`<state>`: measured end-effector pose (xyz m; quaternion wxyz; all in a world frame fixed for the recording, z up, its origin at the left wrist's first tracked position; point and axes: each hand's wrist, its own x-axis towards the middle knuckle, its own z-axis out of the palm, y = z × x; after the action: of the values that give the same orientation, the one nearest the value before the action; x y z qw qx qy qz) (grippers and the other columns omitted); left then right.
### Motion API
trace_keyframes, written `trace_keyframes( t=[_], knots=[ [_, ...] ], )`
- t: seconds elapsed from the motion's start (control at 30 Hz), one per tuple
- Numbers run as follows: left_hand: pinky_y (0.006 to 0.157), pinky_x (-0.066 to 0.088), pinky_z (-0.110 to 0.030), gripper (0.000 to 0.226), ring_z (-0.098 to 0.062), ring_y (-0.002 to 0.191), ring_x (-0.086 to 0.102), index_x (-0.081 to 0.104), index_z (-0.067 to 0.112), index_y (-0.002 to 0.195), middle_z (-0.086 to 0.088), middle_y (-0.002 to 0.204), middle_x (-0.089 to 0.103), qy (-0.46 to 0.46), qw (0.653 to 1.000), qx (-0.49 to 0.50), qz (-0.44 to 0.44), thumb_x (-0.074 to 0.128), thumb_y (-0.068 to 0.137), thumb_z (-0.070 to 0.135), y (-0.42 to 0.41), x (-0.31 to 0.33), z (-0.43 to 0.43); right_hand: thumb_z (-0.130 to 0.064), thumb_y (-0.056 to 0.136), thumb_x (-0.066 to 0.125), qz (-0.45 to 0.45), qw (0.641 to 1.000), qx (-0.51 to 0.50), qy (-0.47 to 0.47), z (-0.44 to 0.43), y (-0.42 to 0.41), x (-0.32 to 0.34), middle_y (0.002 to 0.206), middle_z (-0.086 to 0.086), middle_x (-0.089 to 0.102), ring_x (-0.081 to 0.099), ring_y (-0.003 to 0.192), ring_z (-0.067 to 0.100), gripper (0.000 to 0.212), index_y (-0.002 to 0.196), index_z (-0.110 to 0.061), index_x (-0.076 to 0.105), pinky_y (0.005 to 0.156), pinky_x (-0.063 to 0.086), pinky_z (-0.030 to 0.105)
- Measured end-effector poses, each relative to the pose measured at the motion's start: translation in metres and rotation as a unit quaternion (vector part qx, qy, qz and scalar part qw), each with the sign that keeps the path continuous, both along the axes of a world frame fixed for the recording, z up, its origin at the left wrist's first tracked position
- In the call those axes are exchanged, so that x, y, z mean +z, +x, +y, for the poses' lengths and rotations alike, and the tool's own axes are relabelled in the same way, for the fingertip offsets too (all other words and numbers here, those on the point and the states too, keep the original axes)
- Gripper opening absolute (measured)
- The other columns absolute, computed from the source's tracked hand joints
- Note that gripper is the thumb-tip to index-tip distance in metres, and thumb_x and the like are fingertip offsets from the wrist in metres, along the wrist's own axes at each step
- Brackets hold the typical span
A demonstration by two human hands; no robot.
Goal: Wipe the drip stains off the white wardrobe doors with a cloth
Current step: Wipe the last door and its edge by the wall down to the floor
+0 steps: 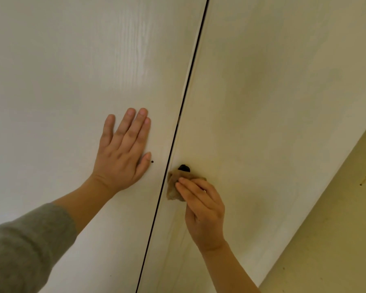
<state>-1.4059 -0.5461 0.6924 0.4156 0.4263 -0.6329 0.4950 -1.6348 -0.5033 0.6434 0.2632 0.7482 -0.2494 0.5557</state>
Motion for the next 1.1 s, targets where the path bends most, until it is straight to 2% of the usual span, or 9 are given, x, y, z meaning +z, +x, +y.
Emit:
trace_keyframes(
  t=[0.17, 0.27, 0.33, 0.47, 0.67, 0.77, 0.9, 1.0, 1.1],
  knots=[
    [0.122, 0.007, -0.056, 0.066, -0.03, 0.153, 0.008, 0.019, 0.0, 0.155, -0.014, 0.163, 0.013, -0.003, 1.0, -0.005, -0.002, 0.028, 0.1, 0.035, 0.002, 0.002, 0.0, -0.011, 0.104, 0.046, 0.055, 0.998, -0.013, -0.001, -0.007, 0.004, -0.005, 0.12, -0.001, 0.068, 0.061, 0.109, 0.017, 0.029, 0.111, -0.009, 0.074, 0.094, 0.052, 0.032],
    [0.122, 0.007, -0.056, 0.066, -0.03, 0.153, 0.007, 0.018, 0.0, 0.156, -0.013, 0.163, 0.012, -0.003, 1.0, -0.008, -0.001, 0.027, 0.1, 0.035, 0.002, 0.0, -0.001, -0.009, 0.104, 0.042, 0.02, 0.999, -0.025, 0.01, -0.015, 0.005, -0.011, 0.121, 0.001, 0.068, 0.06, 0.112, 0.017, 0.032, 0.113, -0.007, 0.072, 0.098, 0.051, 0.032],
    [0.122, 0.006, -0.055, 0.067, -0.029, 0.153, 0.006, 0.018, 0.001, 0.156, -0.013, 0.163, 0.012, -0.002, 1.0, -0.008, 0.001, 0.027, 0.1, 0.035, 0.001, 0.0, -0.001, -0.003, 0.102, 0.041, -0.003, 1.0, -0.026, 0.013, -0.016, 0.009, -0.014, 0.12, 0.001, 0.068, 0.06, 0.113, 0.017, 0.033, 0.113, -0.006, 0.072, 0.099, 0.05, 0.032],
    [0.122, 0.006, -0.055, 0.067, -0.029, 0.153, 0.006, 0.018, 0.001, 0.156, -0.014, 0.163, 0.014, -0.003, 1.0, -0.004, 0.0, 0.027, 0.1, 0.036, 0.003, -0.001, -0.003, 0.01, 0.087, 0.053, -0.044, 0.999, -0.015, 0.024, -0.018, 0.012, -0.023, 0.115, 0.001, 0.07, 0.061, 0.109, 0.017, 0.034, 0.109, -0.006, 0.074, 0.099, 0.049, 0.029],
    [0.122, 0.006, -0.055, 0.066, -0.029, 0.153, 0.006, 0.017, 0.001, 0.156, -0.014, 0.163, 0.014, 0.004, 1.0, -0.001, 0.0, 0.026, 0.1, 0.036, 0.003, -0.002, -0.002, 0.004, 0.084, 0.051, 0.01, 0.994, -0.022, 0.111, 0.002, -0.001, -0.055, 0.117, -0.013, 0.063, 0.061, 0.107, 0.013, 0.036, 0.106, -0.011, 0.076, 0.099, 0.048, 0.023],
    [0.122, 0.008, -0.056, 0.066, -0.029, 0.153, 0.007, 0.019, 0.001, 0.156, -0.016, 0.162, 0.016, 0.004, 1.0, -0.005, 0.004, 0.026, 0.1, 0.035, 0.002, -0.002, -0.001, 0.007, 0.082, 0.054, -0.023, 0.994, -0.002, 0.11, 0.016, -0.003, -0.027, 0.114, -0.009, 0.066, 0.062, 0.105, 0.011, 0.037, 0.107, -0.01, 0.074, 0.093, 0.053, 0.029],
    [0.122, 0.009, -0.056, 0.065, -0.03, 0.152, 0.009, 0.022, 0.0, 0.155, -0.016, 0.162, 0.019, -0.003, 1.0, -0.008, 0.003, 0.028, 0.1, 0.035, 0.001, -0.001, -0.001, 0.016, 0.079, 0.066, -0.152, 0.987, 0.042, 0.006, 0.026, -0.007, 0.053, 0.106, 0.007, 0.071, 0.066, 0.101, 0.017, 0.032, 0.106, -0.001, 0.071, 0.086, 0.056, 0.039],
    [0.122, 0.008, -0.056, 0.065, -0.031, 0.152, 0.011, 0.023, -0.001, 0.154, -0.018, 0.161, 0.021, 0.001, 1.0, -0.009, 0.004, 0.028, 0.1, 0.034, 0.002, 0.0, 0.0, 0.021, 0.079, 0.061, -0.072, 0.997, 0.024, -0.005, 0.006, 0.001, 0.096, 0.109, 0.004, 0.071, 0.065, 0.101, 0.025, 0.038, 0.106, -0.002, 0.073, 0.091, 0.053, 0.038],
    [0.122, 0.008, -0.056, 0.066, -0.031, 0.152, 0.012, 0.022, 0.0, 0.155, -0.018, 0.162, 0.02, 0.002, 1.0, -0.013, 0.005, 0.029, 0.099, 0.034, 0.002, -0.001, 0.001, 0.01, 0.086, 0.051, 0.047, 0.999, 0.001, 0.002, -0.017, 0.005, 0.101, 0.112, 0.002, 0.071, 0.059, 0.106, 0.021, 0.037, 0.109, -0.006, 0.073, 0.098, 0.048, 0.028]
  ],
)
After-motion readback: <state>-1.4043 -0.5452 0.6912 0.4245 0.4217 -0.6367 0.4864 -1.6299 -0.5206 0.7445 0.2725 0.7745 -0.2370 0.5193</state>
